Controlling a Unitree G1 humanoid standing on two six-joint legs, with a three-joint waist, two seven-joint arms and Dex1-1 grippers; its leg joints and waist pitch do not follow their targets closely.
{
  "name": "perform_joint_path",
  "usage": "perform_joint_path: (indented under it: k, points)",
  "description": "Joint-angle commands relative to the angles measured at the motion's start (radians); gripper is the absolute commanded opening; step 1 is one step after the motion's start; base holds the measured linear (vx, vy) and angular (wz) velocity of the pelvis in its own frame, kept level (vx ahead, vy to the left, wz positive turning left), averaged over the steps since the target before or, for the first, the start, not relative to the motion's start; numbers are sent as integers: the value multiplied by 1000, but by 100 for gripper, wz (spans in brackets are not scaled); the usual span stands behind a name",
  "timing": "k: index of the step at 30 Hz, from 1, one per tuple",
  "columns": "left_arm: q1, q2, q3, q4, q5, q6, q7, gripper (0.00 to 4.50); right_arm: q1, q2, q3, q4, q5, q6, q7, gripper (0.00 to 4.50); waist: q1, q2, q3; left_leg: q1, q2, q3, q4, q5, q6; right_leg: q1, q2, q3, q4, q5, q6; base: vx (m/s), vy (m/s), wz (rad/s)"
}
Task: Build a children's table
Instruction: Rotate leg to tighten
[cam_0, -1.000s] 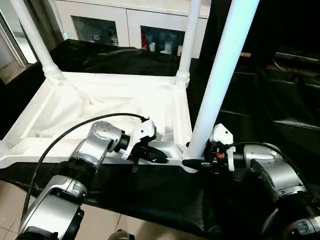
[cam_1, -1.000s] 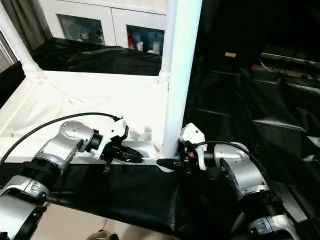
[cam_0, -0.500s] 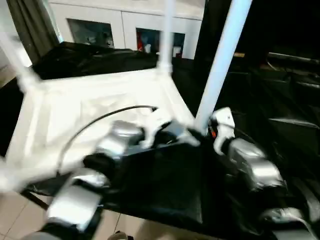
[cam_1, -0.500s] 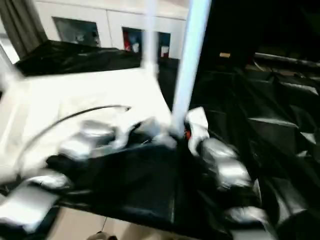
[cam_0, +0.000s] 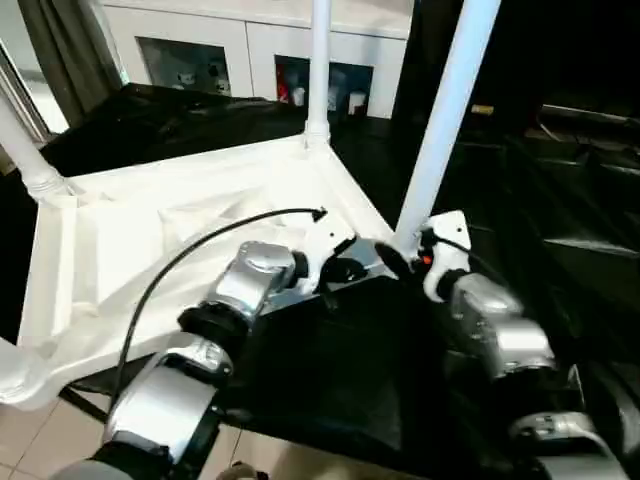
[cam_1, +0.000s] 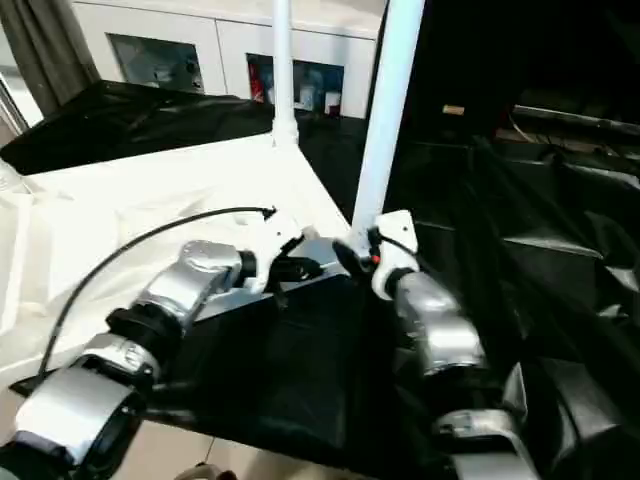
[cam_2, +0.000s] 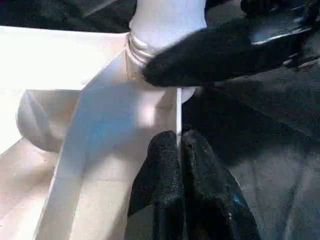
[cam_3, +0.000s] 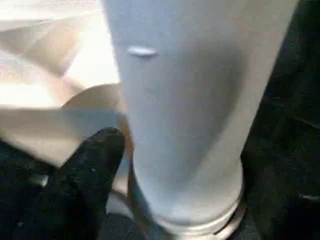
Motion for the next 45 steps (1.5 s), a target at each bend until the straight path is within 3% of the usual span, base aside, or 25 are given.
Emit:
perform_joint_path:
  k: [1,4,11,15,19,26,30,32,33,36,38,40,41,43,45]
  points:
    - [31,23,-45,-33,-11,-24,-121,0,33,-49,143,-110,50,26,267,376,2,-13,-53,8,48,-27,-70,-183,68,42,-65,49,-79,-116,-225,0,0,0]
    - [52,66,-67,-72,-20,-25,-230,0,48,-124,170,-163,52,30,368,376,4,-14,-56,6,49,-24,-65,-140,101,45,-67,47,-69,-46,-252,0,0,0]
    - [88,145,-94,-124,-31,-34,-390,0,73,-229,206,-220,56,34,543,376,10,-12,-56,10,55,-20,-63,-147,97,42,-64,45,-64,-51,-281,0,0,0]
    - [104,169,-100,-161,-41,-16,-428,0,77,-247,220,-235,55,50,560,376,12,-12,-55,12,56,-21,-65,-158,85,39,-65,46,-65,-74,-282,0,0,0]
    - [117,182,-96,-180,-44,-13,-441,0,77,-242,223,-241,59,58,564,341,10,-12,-56,13,55,-22,-66,-167,70,39,-65,47,-67,-96,-276,0,0,0]
    - [127,187,-98,-200,-47,-3,-438,0,86,-226,222,-244,69,70,570,290,11,-13,-59,11,53,-21,-61,-128,85,42,-63,46,-59,-36,-285,0,0,0]
    - [118,174,-85,-187,-40,2,-388,0,93,-205,209,-229,71,67,534,267,11,-13,-59,11,53,-21,-61,-133,86,41,-64,46,-61,-49,-284,0,0,0]
    - [106,158,-71,-167,-34,5,-336,0,88,-181,196,-200,54,76,474,266,8,-14,-55,13,52,-21,-63,-157,72,38,-64,46,-65,-92,-278,0,0,0]
    - [82,124,-48,-124,-23,10,-232,0,74,-140,178,-142,20,76,363,265,8,-13,-54,13,51,-22,-64,-171,66,37,-65,47,-69,-116,-274,0,0,0]
    - [44,62,-19,-62,-12,23,-68,0,45,-54,121,-50,-12,83,146,264,-7,-14,-47,21,49,-29,-72,-273,-6,28,-68,46,-87,-314,-228,0,0,0]
    - [22,18,-3,-30,-8,34,32,0,22,0,80,5,-26,103,-11,264,-11,-16,-47,18,48,-32,-75,-285,-16,29,-68,45,-91,-344,-208,0,0,0]
    - [2,-38,-1,-5,1,44,124,0,-5,76,26,57,-20,115,-181,264,-17,-13,-49,25,48,-33,-77,-302,-31,21,-66,47,-95,-343,-196,0,0,0]
    - [-4,-60,0,4,6,44,164,0,-10,105,15,63,-13,118,-219,264,-19,-16,-50,20,46,-32,-76,-293,-22,25,-66,49,-94,-322,-194,0,0,0]
    - [-10,-82,-3,14,13,41,189,0,-12,135,13,66,-14,114,-250,264,-13,-10,-48,28,45,-27,-73,-296,-7,17,-65,51,-100,-313,-192,0,0,0]
    - [-19,-110,-10,29,23,29,206,0,-6,167,44,59,-41,94,-250,264,-11,-13,-51,20,44,-28,-74,-273,0,24,-65,51,-97,-293,-185,0,0,0]
